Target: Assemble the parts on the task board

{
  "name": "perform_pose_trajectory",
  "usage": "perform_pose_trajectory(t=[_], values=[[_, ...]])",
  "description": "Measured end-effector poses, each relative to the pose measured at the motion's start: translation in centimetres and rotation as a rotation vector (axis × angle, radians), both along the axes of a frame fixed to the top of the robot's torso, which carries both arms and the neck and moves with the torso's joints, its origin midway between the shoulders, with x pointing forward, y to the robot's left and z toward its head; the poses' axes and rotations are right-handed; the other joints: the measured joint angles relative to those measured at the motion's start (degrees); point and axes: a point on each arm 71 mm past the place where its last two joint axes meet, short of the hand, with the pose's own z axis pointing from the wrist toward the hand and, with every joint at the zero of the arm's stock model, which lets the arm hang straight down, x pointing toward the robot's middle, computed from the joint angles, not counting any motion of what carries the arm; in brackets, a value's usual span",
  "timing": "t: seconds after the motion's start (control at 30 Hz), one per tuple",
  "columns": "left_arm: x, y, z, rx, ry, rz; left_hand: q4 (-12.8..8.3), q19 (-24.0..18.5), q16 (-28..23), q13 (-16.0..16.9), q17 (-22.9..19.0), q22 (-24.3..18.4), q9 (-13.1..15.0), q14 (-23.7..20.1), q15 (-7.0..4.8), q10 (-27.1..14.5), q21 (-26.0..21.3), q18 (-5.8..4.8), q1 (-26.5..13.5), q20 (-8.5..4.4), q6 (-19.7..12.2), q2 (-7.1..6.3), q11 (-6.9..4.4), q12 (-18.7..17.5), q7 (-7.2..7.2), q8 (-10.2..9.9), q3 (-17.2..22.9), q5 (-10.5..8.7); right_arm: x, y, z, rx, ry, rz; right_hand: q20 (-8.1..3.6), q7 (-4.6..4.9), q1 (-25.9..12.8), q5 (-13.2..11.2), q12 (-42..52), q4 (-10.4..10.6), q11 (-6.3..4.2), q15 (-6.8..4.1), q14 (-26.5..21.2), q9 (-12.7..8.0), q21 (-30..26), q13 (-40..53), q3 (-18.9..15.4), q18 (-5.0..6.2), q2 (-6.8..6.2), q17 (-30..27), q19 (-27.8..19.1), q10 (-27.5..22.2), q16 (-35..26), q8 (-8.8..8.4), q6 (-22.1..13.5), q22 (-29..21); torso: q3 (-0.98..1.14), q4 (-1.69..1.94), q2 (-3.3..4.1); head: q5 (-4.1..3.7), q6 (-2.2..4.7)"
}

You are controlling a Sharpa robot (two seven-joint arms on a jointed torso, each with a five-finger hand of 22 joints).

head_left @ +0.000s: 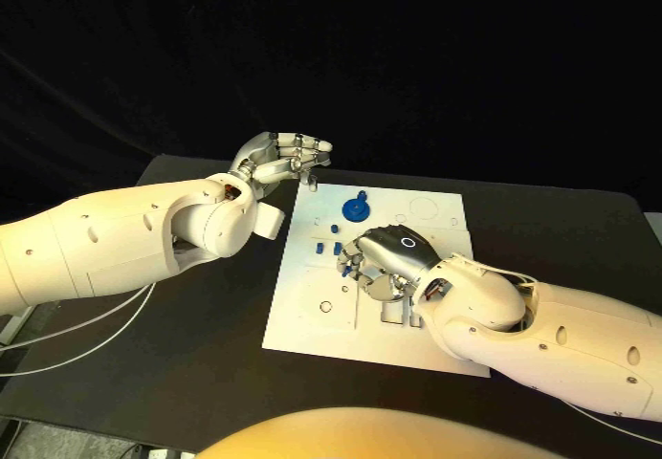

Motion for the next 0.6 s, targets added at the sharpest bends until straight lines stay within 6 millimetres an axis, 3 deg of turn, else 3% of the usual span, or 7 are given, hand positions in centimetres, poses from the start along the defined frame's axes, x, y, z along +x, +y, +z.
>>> perform_pose_trajectory(t=[0.23,0.6], values=[[0.0,-0.1,0.0,-0.001,0.001,-0.003,0.0,0.0,0.0,0.0,0.0,0.0,0.0,0.0,0.0,0.0,0.0,0.0,0.0,0.0,0.0,0.0,0.0,0.0,0.0,0.0,0.0,0.0,-0.1,0.1,-0.6,-0.009,0.014,0.003,0.0,0.0,0.0,-0.1,-0.1,0.0,0.0,0.0,0.0,0.0,-0.2,0.0,0.0,0.0,0.0,0.0,0.0,0.0,0.0,-0.01,0.0,0.0,0.01,0.02,0.0,0.59,-0.51],[0.0,-0.1,0.0,-0.003,0.002,-0.006,0.0,0.0,0.0,0.0,0.0,0.0,0.0,0.0,0.0,0.0,0.0,0.0,0.0,0.0,0.0,0.0,0.0,0.0,0.0,0.0,0.0,0.0,-0.1,0.0,-1.1,-0.02,0.024,0.005,0.0,0.15,0.0,-0.1,-0.1,0.0,0.03,0.0,0.0,0.0,-0.2,0.0,0.0,0.0,-0.01,0.0,0.0,0.0,0.0,-0.11,-0.1,0.0,0.01,-0.04,-0.01,0.75,-0.95]])
